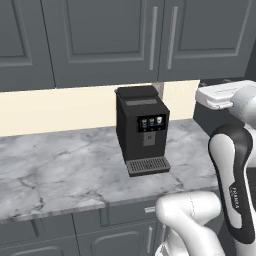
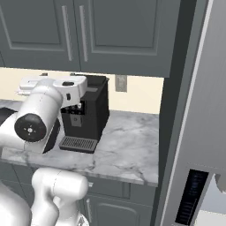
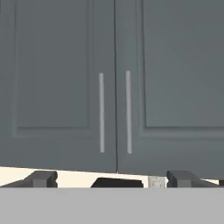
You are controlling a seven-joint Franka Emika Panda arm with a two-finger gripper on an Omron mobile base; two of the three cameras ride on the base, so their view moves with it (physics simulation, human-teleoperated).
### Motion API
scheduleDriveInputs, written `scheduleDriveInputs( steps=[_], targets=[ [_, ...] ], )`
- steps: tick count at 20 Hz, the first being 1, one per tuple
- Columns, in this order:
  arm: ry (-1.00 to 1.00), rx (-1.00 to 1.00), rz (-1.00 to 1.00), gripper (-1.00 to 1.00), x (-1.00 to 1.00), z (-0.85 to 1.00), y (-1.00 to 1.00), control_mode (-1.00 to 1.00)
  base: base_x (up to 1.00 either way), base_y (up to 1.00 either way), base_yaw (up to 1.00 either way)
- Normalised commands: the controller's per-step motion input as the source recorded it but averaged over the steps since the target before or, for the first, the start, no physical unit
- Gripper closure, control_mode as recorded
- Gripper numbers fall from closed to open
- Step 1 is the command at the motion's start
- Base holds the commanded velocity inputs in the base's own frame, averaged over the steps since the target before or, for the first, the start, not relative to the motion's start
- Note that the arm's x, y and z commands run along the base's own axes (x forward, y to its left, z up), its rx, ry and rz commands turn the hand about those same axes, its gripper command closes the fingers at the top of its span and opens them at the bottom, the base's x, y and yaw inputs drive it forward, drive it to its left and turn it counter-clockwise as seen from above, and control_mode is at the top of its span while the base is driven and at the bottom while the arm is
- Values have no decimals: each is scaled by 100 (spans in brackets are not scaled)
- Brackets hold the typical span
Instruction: Open the cabinet directly in front. Then move the beer and the mug to the dining counter with the candle on it.
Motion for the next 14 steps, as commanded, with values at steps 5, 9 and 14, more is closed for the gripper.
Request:
scheduleDriveInputs(
  steps=[5, 9, 14],
  targets=[
    [-5, 4, 0, -100, 57, 13, 0, -100, 0, 0, 0],
    [0, 2, 0, -100, 68, 9, 0, -100, 0, 0, 0],
    [1, 0, 0, -100, 83, 0, 0, -100, 0, 0, 0]
  ],
)
